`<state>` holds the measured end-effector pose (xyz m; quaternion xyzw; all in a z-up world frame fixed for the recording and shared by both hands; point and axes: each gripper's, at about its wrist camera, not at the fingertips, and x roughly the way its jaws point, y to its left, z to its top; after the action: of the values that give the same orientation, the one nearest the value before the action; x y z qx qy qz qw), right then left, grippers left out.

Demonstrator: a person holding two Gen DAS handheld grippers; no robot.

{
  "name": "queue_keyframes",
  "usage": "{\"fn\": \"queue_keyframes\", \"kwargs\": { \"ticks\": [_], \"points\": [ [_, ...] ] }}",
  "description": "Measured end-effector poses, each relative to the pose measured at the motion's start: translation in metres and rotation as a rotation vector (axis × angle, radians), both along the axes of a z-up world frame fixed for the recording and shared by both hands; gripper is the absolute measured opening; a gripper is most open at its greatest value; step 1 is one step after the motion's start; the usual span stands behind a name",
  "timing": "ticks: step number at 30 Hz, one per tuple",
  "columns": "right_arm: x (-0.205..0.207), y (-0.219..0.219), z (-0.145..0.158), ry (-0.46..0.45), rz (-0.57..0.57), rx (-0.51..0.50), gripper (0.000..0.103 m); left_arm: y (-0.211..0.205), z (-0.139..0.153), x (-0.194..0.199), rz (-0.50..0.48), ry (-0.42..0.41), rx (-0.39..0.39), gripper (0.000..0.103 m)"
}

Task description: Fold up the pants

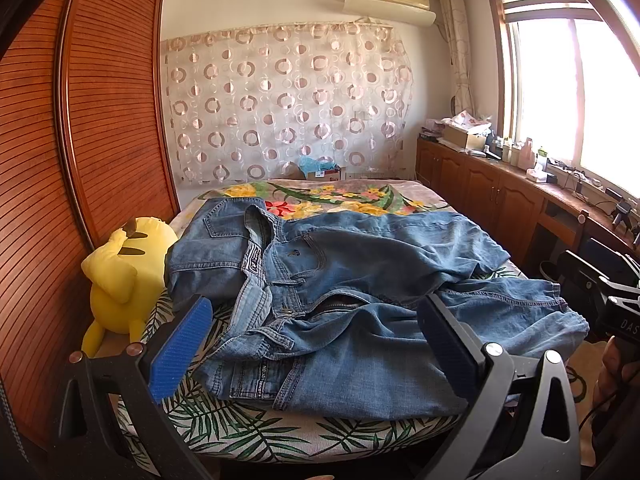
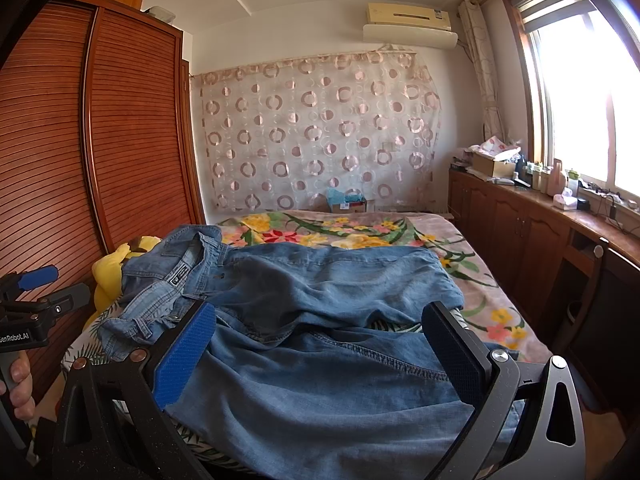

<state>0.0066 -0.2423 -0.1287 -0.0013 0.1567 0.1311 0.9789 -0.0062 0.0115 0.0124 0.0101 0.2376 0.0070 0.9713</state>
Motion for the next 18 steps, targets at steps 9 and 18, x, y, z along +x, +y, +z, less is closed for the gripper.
{"fn": "queue_keyframes", "kwargs": {
  "ticks": [9,18],
  "points": [
    [0.0005,0.0005,-0.0001,-0.002,0.000,0.000,0.103,-0.0010,-0.0005,0.0002,0.000,-0.001,0.000,0.102],
    [-0.0001,0.0018,0.0002,-0.005,0.002,-0.001,0.103,-0.0008,-0.0001,-0.0003,0.001,-0.001,0.000,0.102]
  ]
}}
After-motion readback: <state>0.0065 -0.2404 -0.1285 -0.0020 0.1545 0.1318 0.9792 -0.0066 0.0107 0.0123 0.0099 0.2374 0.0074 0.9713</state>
